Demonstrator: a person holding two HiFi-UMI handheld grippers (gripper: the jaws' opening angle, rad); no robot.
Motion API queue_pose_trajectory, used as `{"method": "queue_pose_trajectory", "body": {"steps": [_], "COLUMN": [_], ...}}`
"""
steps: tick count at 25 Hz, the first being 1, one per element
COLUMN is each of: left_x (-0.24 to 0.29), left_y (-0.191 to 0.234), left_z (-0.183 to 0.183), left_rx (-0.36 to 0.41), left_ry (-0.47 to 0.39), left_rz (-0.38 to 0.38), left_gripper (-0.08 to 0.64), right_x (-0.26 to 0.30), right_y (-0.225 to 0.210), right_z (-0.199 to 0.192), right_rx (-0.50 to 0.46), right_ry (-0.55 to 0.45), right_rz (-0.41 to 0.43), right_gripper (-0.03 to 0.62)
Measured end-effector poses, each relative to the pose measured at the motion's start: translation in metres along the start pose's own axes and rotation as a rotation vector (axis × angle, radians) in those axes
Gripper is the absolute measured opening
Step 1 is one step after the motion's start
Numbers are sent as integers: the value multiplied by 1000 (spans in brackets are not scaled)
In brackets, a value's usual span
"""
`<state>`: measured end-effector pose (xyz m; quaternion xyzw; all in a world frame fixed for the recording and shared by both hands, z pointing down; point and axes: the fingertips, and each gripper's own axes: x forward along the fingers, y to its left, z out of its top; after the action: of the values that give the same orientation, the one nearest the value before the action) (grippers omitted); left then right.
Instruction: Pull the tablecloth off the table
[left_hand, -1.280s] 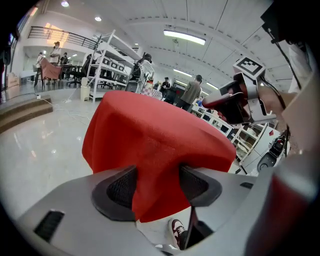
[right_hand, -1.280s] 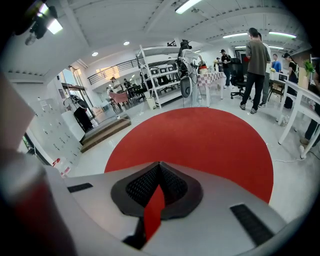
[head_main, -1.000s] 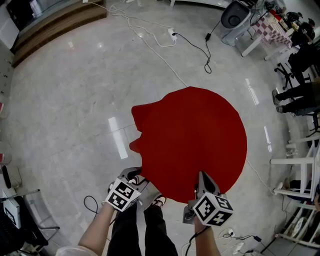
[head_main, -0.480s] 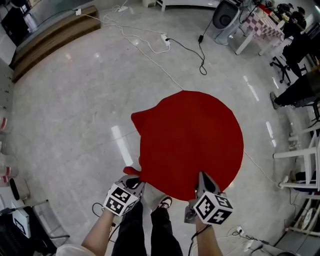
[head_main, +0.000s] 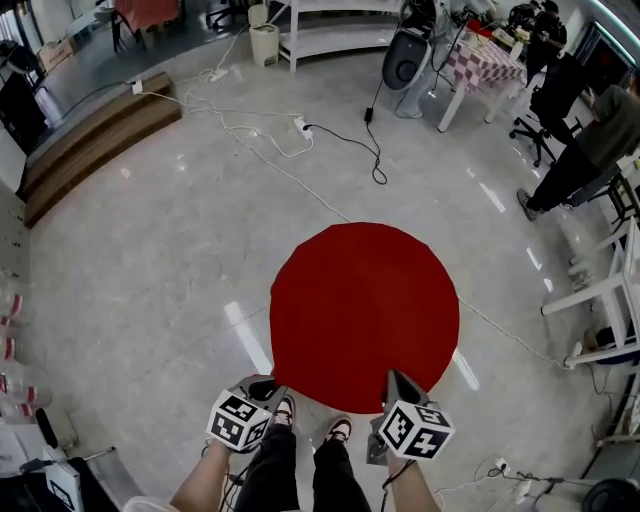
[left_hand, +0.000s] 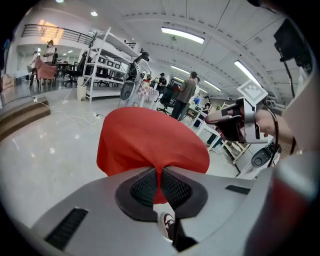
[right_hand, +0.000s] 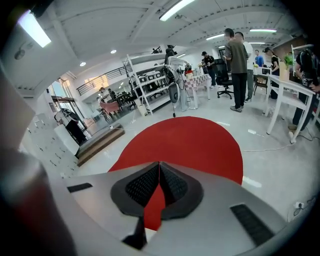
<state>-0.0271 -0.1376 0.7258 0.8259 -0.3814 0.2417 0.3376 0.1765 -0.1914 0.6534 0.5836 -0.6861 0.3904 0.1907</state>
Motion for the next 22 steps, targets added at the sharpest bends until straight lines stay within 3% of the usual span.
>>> {"method": "queue_pose_trajectory", "body": {"steps": [10,13,22], "left_x": [-14,-12,-3], "left_y": [-4,-4,-2], "left_z": [61,76,116], "left_rx": [-9,-10,16], "left_ry": [-18,-22,-62], "left_rz": [-15,-11,20], "left_gripper": [18,18,18], "right_x": [-17,-19,-20], "right_y": [-19,-23,-26], "right_z": [-11,-11,-11], "right_rx": [82,100,94], "right_ry": [15,18,42], "right_rz": [-13,-13,13], "right_gripper": [29,126,172]}}
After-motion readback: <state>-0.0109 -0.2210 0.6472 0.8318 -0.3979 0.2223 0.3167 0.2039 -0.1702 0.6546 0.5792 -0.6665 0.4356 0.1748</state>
